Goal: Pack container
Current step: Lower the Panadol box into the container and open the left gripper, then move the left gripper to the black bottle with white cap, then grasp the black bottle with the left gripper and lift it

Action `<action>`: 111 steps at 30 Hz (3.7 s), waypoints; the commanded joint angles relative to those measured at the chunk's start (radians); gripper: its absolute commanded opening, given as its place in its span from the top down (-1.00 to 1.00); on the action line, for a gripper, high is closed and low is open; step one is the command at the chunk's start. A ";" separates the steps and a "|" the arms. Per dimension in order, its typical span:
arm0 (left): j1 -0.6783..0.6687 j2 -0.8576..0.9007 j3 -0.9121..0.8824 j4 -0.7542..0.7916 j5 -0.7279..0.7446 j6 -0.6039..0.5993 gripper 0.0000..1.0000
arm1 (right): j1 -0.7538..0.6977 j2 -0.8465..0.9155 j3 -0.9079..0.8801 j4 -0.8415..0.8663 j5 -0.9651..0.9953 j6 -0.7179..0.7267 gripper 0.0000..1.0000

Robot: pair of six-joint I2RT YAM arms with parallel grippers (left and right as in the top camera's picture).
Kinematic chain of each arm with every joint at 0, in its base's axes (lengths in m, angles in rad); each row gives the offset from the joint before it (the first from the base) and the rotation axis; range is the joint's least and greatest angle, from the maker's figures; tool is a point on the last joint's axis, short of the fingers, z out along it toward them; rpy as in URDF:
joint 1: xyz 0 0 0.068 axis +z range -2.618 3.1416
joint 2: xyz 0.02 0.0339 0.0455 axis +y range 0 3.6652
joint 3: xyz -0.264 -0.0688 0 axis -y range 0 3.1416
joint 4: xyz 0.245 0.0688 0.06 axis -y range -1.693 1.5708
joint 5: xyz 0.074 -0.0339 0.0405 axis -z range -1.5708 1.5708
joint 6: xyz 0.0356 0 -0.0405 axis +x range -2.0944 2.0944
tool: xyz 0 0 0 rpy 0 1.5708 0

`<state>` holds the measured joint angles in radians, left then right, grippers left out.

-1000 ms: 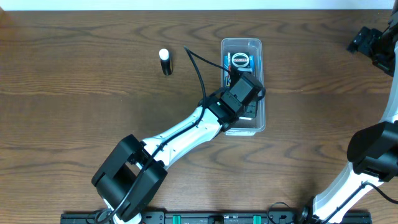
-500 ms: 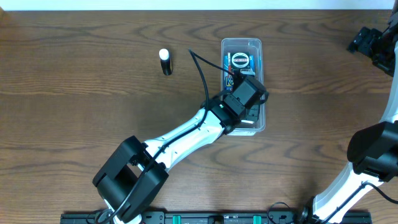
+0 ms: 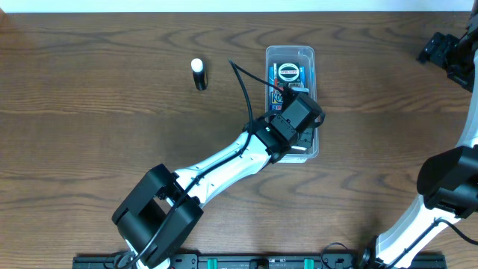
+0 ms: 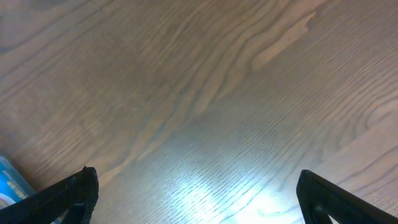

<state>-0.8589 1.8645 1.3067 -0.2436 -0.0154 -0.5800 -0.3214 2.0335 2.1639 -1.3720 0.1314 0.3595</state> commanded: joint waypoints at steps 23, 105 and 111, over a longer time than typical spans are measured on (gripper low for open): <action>0.013 -0.036 0.040 0.034 -0.020 0.105 -0.05 | -0.005 -0.018 -0.003 -0.001 0.011 0.014 -0.98; 0.673 0.521 0.863 -0.816 0.023 0.472 -0.96 | -0.006 -0.018 -0.003 -0.001 0.011 0.014 -0.98; 0.673 0.529 0.863 -0.790 0.024 0.483 -0.96 | -0.006 -0.018 -0.003 -0.001 0.011 0.014 -0.98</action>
<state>-0.1917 2.3981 2.1548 -1.0389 0.0154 -0.1215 -0.3218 2.0335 2.1639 -1.3716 0.1314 0.3595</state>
